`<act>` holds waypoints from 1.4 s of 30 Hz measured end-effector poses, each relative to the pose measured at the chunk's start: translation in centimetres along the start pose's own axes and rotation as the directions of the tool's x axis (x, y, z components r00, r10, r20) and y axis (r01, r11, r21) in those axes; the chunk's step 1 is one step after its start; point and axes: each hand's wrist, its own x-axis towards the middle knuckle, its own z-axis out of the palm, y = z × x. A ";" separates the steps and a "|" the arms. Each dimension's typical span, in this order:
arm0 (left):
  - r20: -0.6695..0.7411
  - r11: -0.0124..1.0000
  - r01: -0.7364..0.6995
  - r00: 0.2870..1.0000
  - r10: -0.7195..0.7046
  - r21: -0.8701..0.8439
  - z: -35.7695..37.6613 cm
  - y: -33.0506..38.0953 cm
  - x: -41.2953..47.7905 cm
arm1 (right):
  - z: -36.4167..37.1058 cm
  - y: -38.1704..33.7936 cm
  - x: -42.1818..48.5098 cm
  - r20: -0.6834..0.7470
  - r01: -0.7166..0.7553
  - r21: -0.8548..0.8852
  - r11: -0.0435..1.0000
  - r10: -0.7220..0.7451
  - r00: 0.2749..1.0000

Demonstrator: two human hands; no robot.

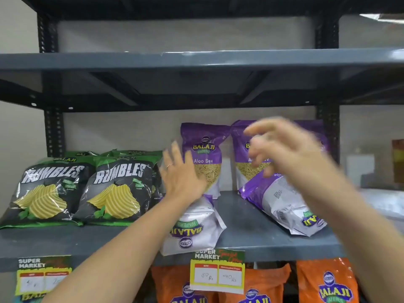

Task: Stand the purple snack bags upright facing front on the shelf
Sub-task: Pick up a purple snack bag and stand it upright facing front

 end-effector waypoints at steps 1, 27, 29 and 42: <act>0.098 0.992 0.120 0.988 -0.117 -0.022 0.1 -0.8 -0.3 | 1.4 2.0 0.6 0.094 -0.134 -0.081 0.988 0.142 0.985; 0.160 0.827 0.245 0.969 -0.190 -0.506 0.9 -5.8 2.5 | 10.3 15.7 7.1 0.030 -0.351 -0.175 0.920 0.362 0.932; 0.067 0.813 0.206 0.977 -0.203 -0.545 2.0 -5.0 2.6 | 10.4 16.4 7.6 -0.014 -0.296 -0.218 0.930 0.301 0.954; -0.210 0.911 -0.121 0.977 0.039 -0.395 6.9 -5.9 0.9 | 9.4 20.5 6.9 -0.098 -0.297 -0.020 0.955 0.294 0.951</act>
